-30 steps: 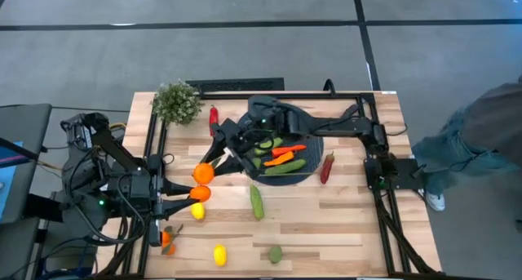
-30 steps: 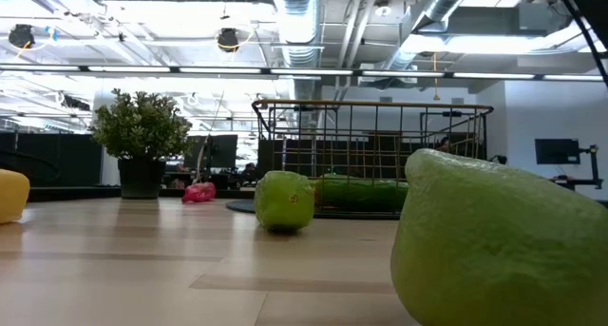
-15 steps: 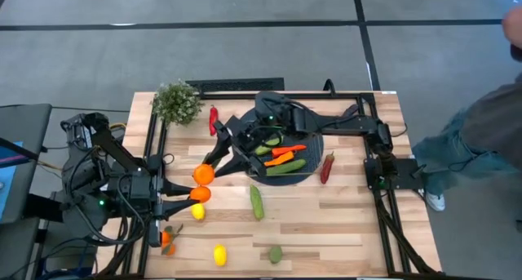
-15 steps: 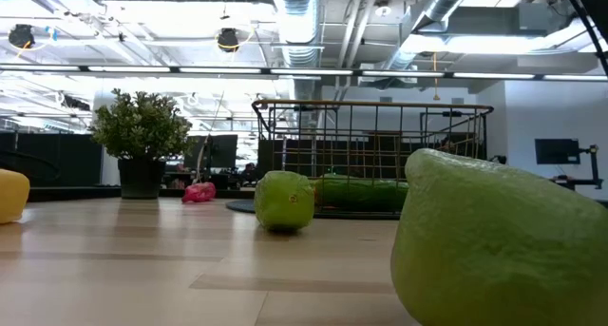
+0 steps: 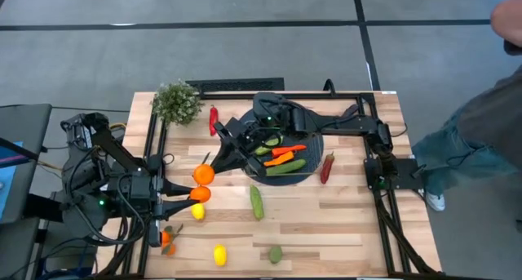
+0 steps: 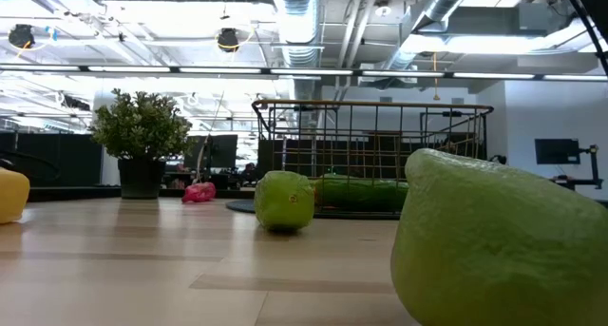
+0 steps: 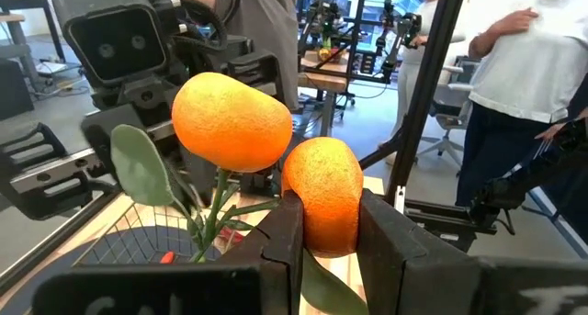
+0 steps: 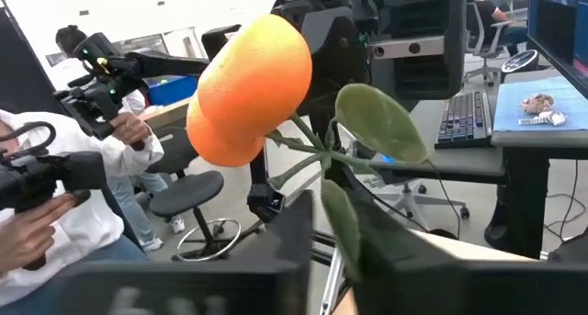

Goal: Build produce basket
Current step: Put the top orange tangerine into the wire basket

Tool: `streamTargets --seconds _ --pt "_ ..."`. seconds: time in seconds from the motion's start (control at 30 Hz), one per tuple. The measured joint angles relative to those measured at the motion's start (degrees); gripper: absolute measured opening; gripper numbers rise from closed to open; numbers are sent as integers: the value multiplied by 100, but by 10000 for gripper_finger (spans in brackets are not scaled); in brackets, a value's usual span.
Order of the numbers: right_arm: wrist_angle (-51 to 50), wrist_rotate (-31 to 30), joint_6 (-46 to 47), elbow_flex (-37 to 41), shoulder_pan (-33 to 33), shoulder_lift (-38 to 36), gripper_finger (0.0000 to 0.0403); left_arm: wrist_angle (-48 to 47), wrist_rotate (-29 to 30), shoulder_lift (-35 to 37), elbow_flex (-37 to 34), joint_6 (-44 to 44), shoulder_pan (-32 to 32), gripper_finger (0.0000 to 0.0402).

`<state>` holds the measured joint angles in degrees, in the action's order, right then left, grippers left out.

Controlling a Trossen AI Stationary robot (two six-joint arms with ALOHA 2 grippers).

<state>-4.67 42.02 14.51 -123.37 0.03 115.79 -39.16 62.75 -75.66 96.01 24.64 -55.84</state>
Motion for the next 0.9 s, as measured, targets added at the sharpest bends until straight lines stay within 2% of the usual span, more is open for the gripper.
streamTargets --seconds 0.07,0.3,0.4,0.5,0.73,0.9 --pt "-6 0 -40 0 0 0 14 0 1 0 0 -1 0 52" --pt "-8 -11 -88 0 0 0 5 0 5 0 0 0 0 54" --pt "-23 -22 -89 0 0 0 3 9 185 0 0 51 13 64" --pt "-80 -31 -89 0 -2 0 3 14 183 0 0 -13 129 88" --pt "-347 -53 -46 0 -63 2 1 14 97 0 0 -497 643 172" --pt "-1137 -440 -177 2 -230 -71 1 41 432 58 0 -1154 950 209"
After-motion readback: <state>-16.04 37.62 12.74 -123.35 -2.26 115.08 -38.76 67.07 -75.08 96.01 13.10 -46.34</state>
